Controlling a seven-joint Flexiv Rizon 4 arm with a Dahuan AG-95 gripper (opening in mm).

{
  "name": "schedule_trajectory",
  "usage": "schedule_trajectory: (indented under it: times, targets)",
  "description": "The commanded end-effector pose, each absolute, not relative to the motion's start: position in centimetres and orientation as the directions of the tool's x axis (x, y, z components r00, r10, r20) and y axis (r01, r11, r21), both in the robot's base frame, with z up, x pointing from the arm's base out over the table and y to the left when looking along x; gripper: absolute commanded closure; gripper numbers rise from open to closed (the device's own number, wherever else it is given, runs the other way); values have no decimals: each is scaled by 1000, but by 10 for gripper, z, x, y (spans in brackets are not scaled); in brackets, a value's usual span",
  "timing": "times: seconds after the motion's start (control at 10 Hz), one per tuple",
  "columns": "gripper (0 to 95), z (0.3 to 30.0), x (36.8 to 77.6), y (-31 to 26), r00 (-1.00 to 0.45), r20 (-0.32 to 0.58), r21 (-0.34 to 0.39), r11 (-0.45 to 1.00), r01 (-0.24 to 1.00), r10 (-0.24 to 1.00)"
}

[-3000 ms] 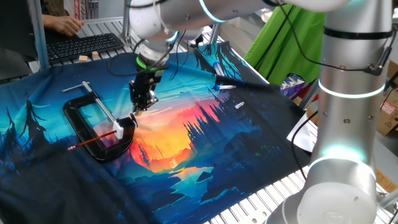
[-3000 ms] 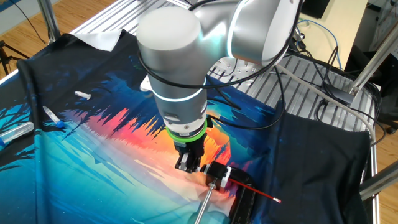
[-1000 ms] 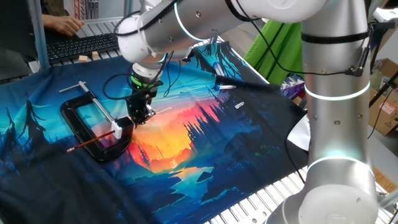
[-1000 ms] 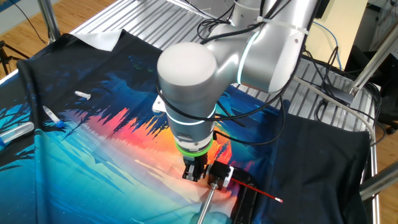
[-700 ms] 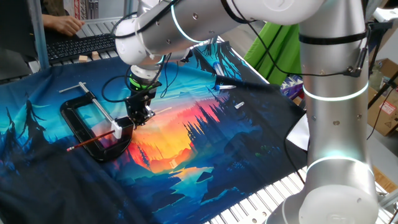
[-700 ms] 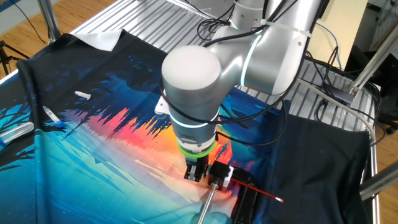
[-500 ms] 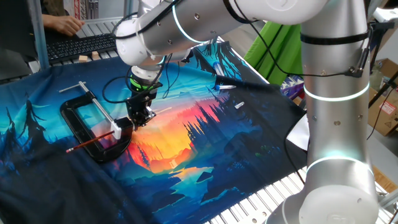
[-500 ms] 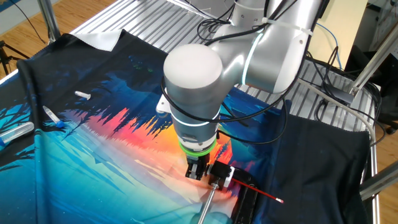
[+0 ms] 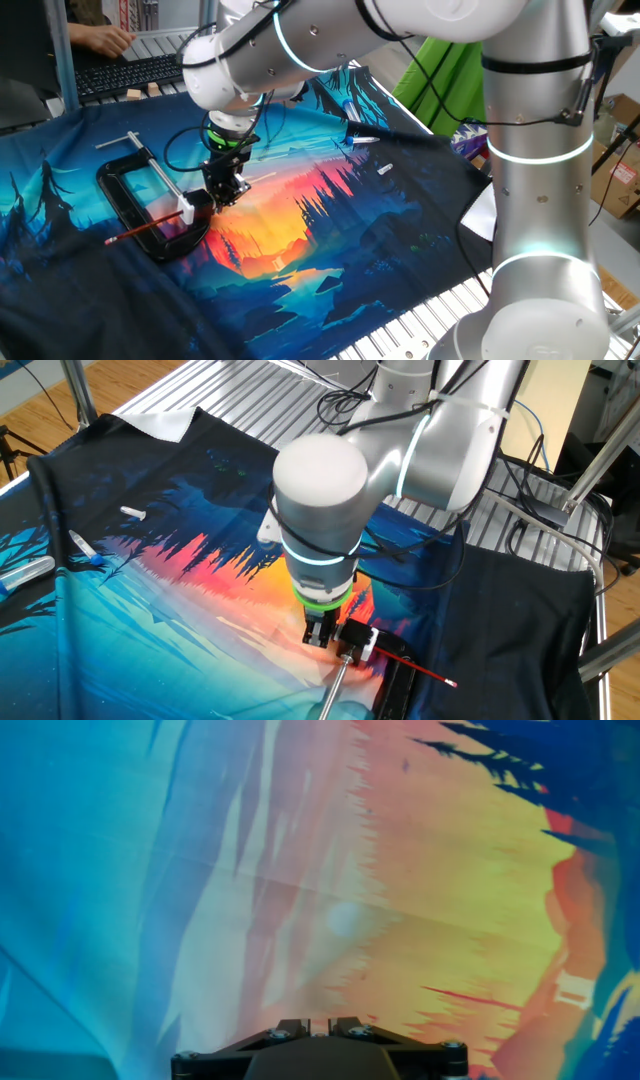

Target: Sharpen the pencil with a pencil sharpener

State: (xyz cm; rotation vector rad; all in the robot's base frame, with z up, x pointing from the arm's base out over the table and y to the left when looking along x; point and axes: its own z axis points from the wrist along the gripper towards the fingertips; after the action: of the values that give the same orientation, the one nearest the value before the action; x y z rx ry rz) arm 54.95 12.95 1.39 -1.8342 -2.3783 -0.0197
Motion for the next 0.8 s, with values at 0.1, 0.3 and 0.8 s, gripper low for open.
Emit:
schedule_trajectory:
  times: [0.1,0.3,0.8]
  targets:
    - [950,10,550,130,-262,106,-75,271,960,959]
    - [760,13,550,130,-252,109,-76,261,962,962]
    - [380,12,547,131,-246,93,-86,254,963,965]
